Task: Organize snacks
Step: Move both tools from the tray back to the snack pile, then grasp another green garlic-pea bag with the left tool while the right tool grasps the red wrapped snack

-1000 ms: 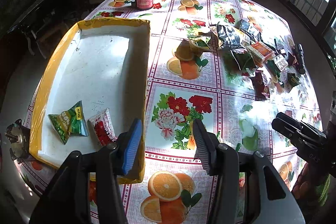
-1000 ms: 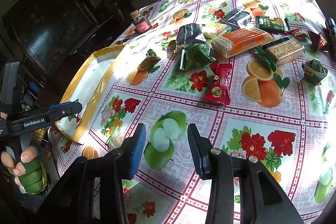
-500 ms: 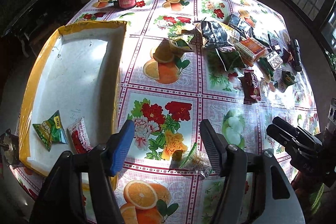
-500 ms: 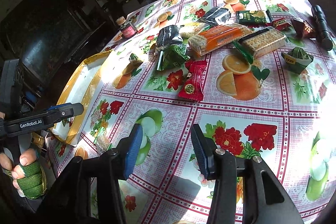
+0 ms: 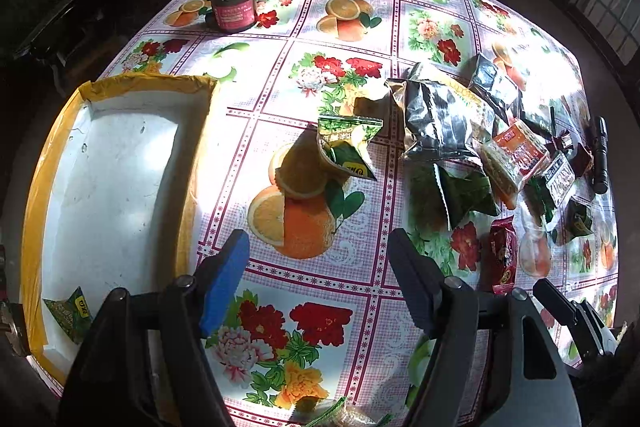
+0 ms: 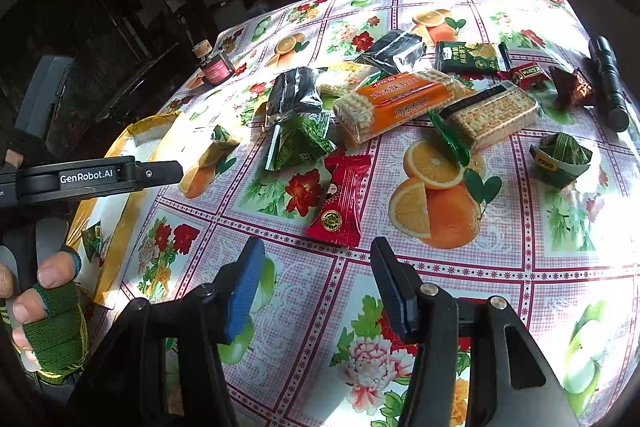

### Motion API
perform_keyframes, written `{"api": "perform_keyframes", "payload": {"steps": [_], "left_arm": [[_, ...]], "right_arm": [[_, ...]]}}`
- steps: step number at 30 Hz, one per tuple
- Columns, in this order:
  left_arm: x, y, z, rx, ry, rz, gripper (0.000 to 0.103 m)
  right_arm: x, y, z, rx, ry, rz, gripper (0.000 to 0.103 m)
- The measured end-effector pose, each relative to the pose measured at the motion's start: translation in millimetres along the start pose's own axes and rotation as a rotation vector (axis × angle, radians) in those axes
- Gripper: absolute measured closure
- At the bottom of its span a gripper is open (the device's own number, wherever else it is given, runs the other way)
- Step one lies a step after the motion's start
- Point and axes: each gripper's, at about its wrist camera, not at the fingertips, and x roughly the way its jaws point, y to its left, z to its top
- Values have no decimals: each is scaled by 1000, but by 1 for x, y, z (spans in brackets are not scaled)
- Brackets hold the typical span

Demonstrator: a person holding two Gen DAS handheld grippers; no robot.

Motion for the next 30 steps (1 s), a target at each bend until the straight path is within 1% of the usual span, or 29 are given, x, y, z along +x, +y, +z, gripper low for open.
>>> {"api": "perform_keyframes", "payload": {"steps": [2, 7, 11, 14, 15, 16, 17, 18, 19, 20, 21, 22, 25, 28, 30], "left_arm": [[10, -2, 12, -5, 2, 24, 30], [39, -7, 36, -3, 37, 51, 29], [60, -12, 48, 4, 67, 68, 29], [73, -15, 51, 10, 86, 72, 29], [75, -16, 51, 9, 78, 70, 27], [75, -17, 51, 11, 70, 72, 27], [75, -19, 51, 18, 63, 74, 28], [74, -21, 51, 25, 57, 77, 31], [73, -22, 51, 29, 50, 73, 40], [71, -24, 50, 35, 44, 66, 47], [69, -26, 49, 41, 42, 68, 62], [67, -28, 48, 47, 43, 75, 67], [62, -32, 39, 63, 43, 82, 68], [52, -33, 23, 65, 45, 71, 68], [41, -33, 11, 68, 33, 76, 69]], "right_arm": [[9, 4, 7, -18, 6, -28, 48], [30, 7, 16, -40, 28, -71, 48], [44, 8, 21, -55, 47, -96, 48], [47, 10, 24, -83, 42, -118, 48], [49, 10, 25, -95, 41, -125, 49], [50, 11, 25, -108, 38, -134, 50], [50, 11, 25, -120, 34, -145, 59], [50, 11, 25, -130, 30, -156, 70], [49, 9, 25, -130, 25, -158, 75], [48, 6, 25, -120, 25, -144, 85], [46, 3, 25, -111, 25, -131, 86], [45, 1, 25, -107, 25, -123, 86], [38, -5, 21, -88, 22, -104, 86], [25, -7, 16, -71, 8, -87, 86], [15, -8, 12, -57, -5, -68, 86]]}}
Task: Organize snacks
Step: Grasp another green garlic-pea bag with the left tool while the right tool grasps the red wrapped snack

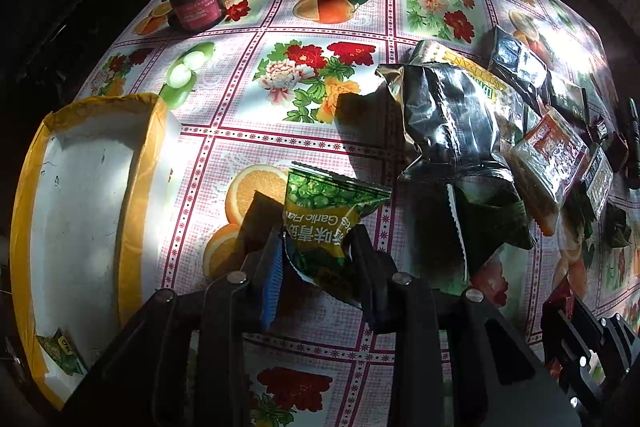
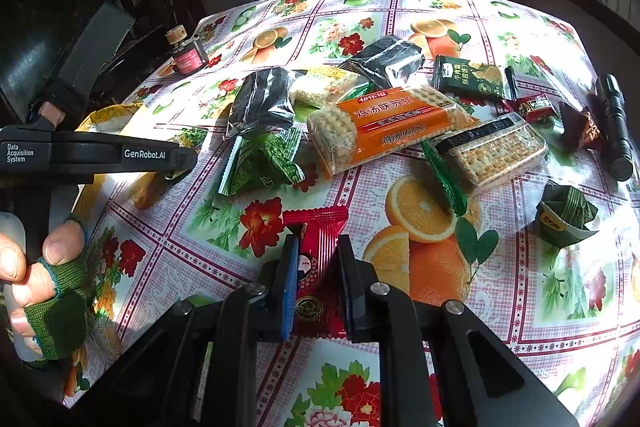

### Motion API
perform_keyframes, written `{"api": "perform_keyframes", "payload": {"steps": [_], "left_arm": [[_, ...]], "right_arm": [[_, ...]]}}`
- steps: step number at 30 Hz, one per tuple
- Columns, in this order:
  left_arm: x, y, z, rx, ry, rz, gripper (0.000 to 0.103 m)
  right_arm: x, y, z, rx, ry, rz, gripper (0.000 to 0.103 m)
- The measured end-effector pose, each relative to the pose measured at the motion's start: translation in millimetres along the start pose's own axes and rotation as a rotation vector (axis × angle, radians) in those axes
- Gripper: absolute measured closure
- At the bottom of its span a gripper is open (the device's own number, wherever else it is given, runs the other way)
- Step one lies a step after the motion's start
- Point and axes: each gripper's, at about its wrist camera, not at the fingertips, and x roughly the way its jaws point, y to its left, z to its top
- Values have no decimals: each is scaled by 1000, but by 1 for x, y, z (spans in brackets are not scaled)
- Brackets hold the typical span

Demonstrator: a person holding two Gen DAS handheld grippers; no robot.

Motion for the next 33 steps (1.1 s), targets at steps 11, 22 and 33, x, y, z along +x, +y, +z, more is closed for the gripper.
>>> {"api": "perform_keyframes", "payload": {"steps": [11, 22, 33], "left_arm": [[-69, 11, -63, -23, -109, 66, 69], [-102, 29, -89, -45, -176, 91, 69], [-108, 43, -97, -64, -188, 88, 69]], "right_arm": [[-50, 10, -23, 30, -62, 113, 86], [-63, 41, -34, -11, -73, 181, 86], [-67, 60, -37, -44, -70, 193, 86]]}}
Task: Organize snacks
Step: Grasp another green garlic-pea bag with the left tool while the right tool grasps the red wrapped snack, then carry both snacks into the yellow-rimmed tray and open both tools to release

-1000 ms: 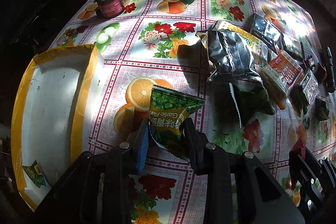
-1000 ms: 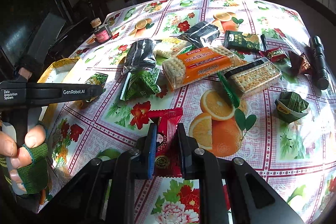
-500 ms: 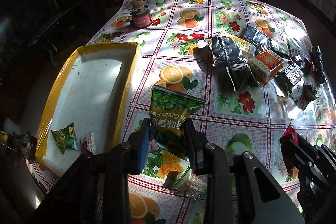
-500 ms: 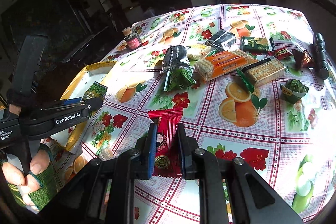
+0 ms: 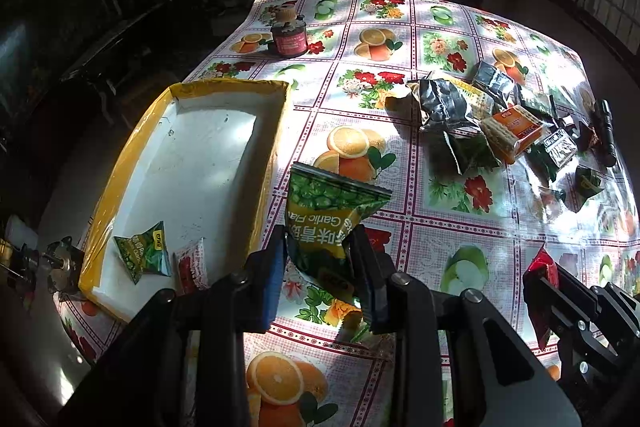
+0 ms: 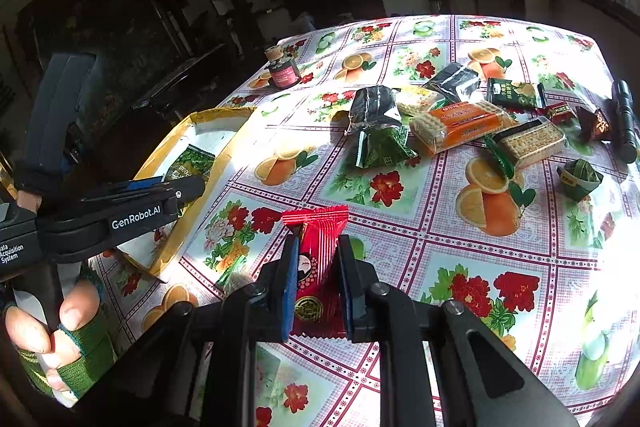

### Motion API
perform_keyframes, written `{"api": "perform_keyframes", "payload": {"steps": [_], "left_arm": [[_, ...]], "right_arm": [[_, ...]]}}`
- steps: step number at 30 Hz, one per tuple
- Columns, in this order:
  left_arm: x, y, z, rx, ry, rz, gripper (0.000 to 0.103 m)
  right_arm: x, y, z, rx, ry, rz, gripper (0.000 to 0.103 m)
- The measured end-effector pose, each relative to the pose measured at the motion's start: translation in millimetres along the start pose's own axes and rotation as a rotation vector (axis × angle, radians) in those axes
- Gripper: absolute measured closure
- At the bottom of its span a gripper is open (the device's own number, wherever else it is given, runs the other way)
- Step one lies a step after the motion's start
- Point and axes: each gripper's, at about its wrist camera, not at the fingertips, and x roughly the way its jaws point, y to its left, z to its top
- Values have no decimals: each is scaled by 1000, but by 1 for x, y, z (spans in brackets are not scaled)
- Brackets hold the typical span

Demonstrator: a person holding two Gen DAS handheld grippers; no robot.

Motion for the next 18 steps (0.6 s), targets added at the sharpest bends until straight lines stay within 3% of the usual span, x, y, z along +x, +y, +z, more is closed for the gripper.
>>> {"api": "perform_keyframes", "payload": {"steps": [18], "left_arm": [[5, 28, -2, -46, 5, 9, 69]], "right_arm": [[13, 18, 1, -25, 30, 28, 86]]}}
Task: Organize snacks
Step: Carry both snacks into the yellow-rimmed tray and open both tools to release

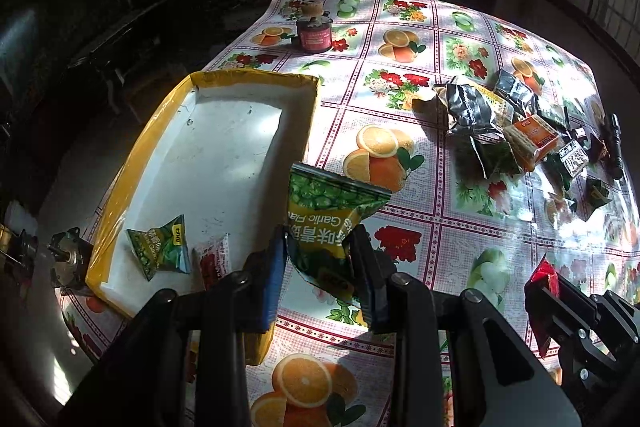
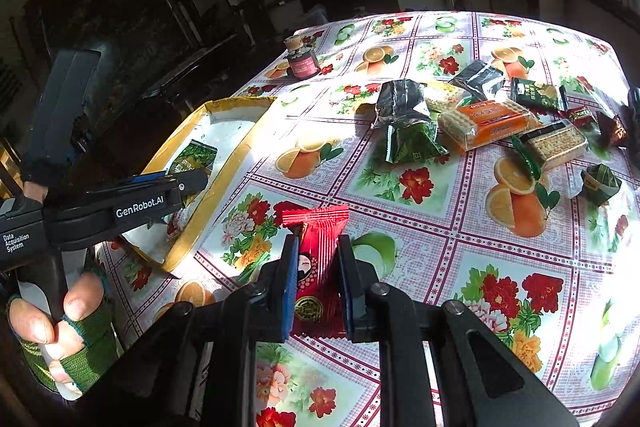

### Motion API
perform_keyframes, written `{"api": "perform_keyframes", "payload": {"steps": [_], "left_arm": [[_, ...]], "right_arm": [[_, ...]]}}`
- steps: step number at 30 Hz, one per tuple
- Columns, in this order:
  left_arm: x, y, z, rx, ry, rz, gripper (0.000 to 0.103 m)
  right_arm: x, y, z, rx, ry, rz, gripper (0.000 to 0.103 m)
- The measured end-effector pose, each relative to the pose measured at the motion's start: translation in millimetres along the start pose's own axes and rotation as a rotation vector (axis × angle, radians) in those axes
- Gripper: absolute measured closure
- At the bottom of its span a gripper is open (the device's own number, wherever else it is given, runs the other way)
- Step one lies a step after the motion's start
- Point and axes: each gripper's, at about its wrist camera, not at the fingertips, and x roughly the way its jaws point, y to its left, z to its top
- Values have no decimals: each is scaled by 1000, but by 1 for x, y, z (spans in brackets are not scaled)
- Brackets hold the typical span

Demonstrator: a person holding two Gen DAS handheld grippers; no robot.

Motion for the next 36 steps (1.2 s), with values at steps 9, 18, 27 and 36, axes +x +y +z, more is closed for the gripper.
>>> {"api": "perform_keyframes", "payload": {"steps": [9, 18, 27, 36], "left_arm": [[7, 14, 1, -24, 13, 2, 69], [16, 49, 5, -85, 27, 27, 69], [47, 135, 17, -229, 94, 69, 69], [88, 162, 19, -271, 177, 60, 69]], "right_arm": [[11, 8, 4, -16, 22, 18, 86], [34, 31, 22, -32, 44, 119, 86], [102, 112, 64, -149, 91, 250, 86], [174, 153, 67, -236, 219, 229, 86]]}}
